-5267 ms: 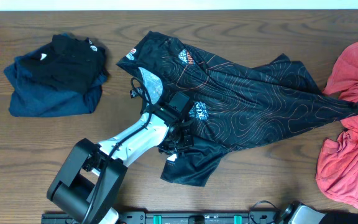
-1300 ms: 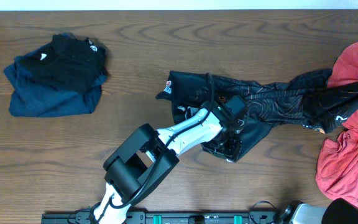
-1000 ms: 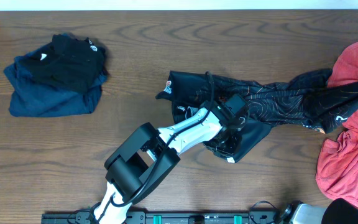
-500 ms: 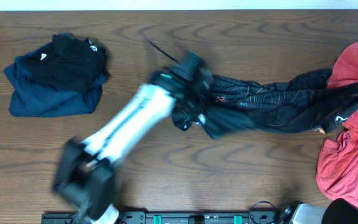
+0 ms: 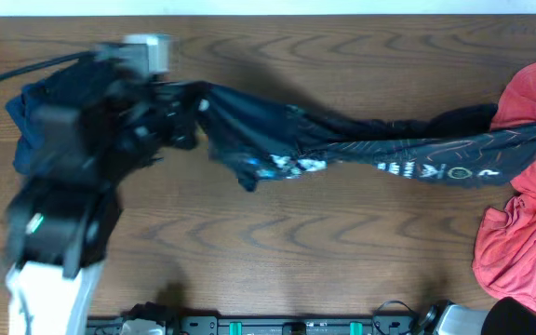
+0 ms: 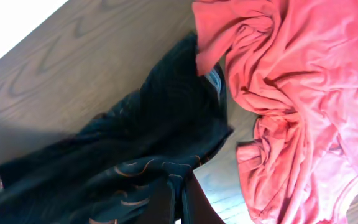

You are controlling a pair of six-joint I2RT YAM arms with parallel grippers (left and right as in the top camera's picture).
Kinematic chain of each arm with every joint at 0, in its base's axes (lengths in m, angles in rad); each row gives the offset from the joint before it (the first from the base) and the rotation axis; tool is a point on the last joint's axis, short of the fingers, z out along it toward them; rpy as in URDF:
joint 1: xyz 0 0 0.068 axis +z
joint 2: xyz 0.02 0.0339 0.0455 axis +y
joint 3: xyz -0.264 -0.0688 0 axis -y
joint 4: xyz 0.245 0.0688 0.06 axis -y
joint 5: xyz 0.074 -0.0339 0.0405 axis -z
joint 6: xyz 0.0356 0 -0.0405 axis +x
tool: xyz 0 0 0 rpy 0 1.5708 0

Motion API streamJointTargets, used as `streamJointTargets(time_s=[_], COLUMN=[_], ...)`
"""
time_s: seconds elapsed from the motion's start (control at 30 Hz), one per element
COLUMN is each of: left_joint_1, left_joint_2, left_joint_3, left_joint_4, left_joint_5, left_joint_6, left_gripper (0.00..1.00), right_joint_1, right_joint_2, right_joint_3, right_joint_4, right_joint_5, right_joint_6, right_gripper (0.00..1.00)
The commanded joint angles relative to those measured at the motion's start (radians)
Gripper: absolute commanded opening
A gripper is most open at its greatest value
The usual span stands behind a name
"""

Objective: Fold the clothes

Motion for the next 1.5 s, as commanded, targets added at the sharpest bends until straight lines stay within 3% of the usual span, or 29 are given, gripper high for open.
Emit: streamJointTargets(time_s=[0.0,0.17,0.33,0.57,0.7,0.9,1.13,1.23,1.3,1.4,1.47], left_joint_1=[0.040,0.058,0.058,0.032,-0.055,-0.252,-0.448,-0.529,-0.567,-0.609,-0.621], left_joint_2=[-0.074,-0.080,0.030,0.275,0.436,0.642,0.731,0.731,0.731,0.731,0.731], left_joint_3=[0.089,0.148,0.148,0.148,0.134,0.113,-0.030,-0.134,-0.188,-0.265,-0.305], left_joint_4=[0.014,0.017,-0.012,-0.317,-0.517,-0.694,-0.660,-0.591,-0.527,-0.375,-0.272], left_joint_5=[-0.008,-0.008,-0.007,0.114,0.114,0.113,0.087,0.087,0.087,0.088,0.114], left_joint_6=[0.019,0.008,0.004,-0.033,-0.016,0.039,-0.013,-0.127,-0.174,-0.255,-0.291], left_gripper=[0.06,0.06,0.06,0.06,0.06,0.06,0.07,0.17,0.42,0.64,0.66], right_joint_1=[0.012,0.012,0.038,0.060,0.061,0.060,0.060,0.060,0.060,0.060,0.060], right_joint_2=[-0.064,-0.112,-0.084,-0.023,-0.001,0.005,0.005,0.005,0.005,0.005,0.005], right_joint_3=[0.018,0.018,0.018,0.018,0.018,0.018,0.018,0.018,0.018,0.018,0.018], right_joint_4=[0.002,0.063,0.076,0.067,0.062,0.056,0.050,0.049,0.044,0.033,0.030], right_joint_5=[-0.016,-0.014,-0.017,-0.008,0.016,0.033,0.033,0.033,0.033,0.033,0.033], right_joint_6=[-0.015,0.014,0.014,0.014,0.014,0.006,-0.005,-0.005,-0.005,-0.005,-0.005], right_gripper=[0.01,0.01,0.01,0.01,0.01,0.01,0.05,0.06,0.06,0.06,0.06])
